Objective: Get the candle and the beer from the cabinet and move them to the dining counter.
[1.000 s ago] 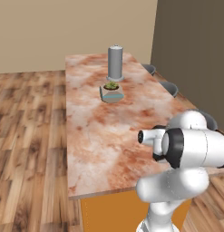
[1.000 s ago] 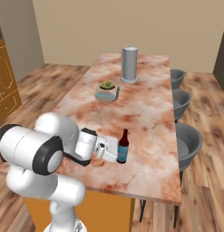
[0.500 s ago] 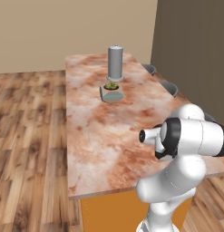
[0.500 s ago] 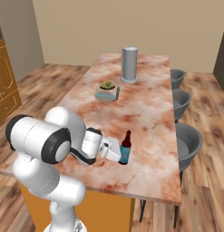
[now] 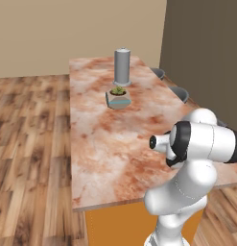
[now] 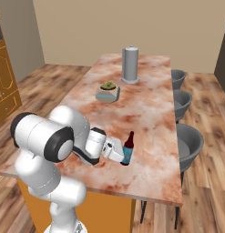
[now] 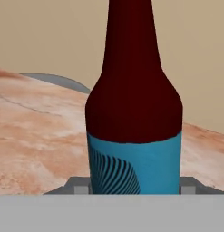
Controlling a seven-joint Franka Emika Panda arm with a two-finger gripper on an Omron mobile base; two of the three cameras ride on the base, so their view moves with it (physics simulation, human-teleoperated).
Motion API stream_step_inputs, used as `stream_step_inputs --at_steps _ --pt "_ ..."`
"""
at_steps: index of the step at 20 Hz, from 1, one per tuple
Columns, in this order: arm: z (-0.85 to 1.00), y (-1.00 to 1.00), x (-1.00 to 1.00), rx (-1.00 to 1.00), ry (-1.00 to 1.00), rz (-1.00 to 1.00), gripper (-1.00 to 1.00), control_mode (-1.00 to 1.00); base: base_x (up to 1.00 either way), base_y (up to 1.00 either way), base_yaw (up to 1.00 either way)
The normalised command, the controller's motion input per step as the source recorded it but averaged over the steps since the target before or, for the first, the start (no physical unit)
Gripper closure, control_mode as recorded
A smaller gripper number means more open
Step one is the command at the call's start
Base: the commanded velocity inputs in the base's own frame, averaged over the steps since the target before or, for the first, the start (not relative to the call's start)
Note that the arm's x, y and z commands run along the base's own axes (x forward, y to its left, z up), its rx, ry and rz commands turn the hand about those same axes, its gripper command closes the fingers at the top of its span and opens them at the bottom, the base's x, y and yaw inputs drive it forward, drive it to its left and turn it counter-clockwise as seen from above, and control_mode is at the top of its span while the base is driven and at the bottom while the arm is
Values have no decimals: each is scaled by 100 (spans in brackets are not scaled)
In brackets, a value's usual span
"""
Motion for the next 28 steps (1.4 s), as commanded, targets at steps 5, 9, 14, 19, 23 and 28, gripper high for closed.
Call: stream_step_inputs --at_steps 5,9,14,19,23,28 --pt "-50 11 -13 0 -14 0 -100 -100 0 0 0" --pt "-52 21 -17 0 -15 0 -100 -100 0 0 0" --pt "-50 20 -16 0 -13 0 -100 -100 0 0 0" --pt "-58 26 -32 0 -14 0 -100 -100 0 0 0" --pt "-64 38 -45 -1 -14 0 -100 -100 0 0 0" --pt "-59 38 -35 -1 -11 0 -100 -100 0 0 0"
